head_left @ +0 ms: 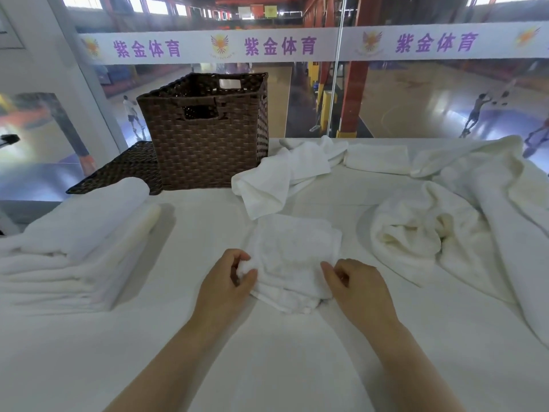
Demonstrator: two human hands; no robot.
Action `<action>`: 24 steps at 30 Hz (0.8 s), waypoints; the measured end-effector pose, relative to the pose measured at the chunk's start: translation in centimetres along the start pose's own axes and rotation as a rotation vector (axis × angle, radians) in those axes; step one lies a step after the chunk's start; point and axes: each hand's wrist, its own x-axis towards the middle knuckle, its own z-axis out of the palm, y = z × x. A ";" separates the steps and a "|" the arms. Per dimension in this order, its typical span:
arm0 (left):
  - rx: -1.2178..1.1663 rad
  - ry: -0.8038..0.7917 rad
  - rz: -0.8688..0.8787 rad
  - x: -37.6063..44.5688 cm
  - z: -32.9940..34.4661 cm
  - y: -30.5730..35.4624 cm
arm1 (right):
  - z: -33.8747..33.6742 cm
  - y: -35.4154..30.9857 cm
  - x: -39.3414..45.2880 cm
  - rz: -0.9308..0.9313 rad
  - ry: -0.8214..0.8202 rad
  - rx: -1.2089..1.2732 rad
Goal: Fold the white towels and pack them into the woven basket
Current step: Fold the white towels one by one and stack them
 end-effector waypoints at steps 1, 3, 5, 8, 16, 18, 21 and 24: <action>-0.011 -0.004 0.002 -0.6 -0.1 0.0 | -0.3 -0.3 -0.2 0.010 -0.045 0.006; -0.035 0.003 0.018 -1.5 -0.4 -0.1 | -0.5 -0.9 -0.4 0.009 -0.125 0.010; -0.032 0.010 0.026 -1.8 -0.3 -0.2 | -0.3 -1.3 -0.8 -0.035 -0.181 -0.012; -0.010 0.003 0.007 -1.6 -0.3 0.0 | -0.1 -1.6 -1.2 -0.079 -0.150 0.046; 0.021 0.027 0.057 -1.2 -0.2 -0.2 | -2.7 -2.9 2.3 0.102 -0.210 0.312; 0.022 0.031 0.052 -1.2 -0.1 -0.3 | -2.6 -3.5 4.5 0.097 -0.245 0.270; -0.001 0.017 0.058 -1.1 -0.3 -0.4 | -0.8 -4.8 7.9 0.045 -0.348 0.157; -0.032 -0.007 0.064 -0.9 -0.4 -0.6 | 1.9 -5.8 10.3 -0.105 -0.411 0.035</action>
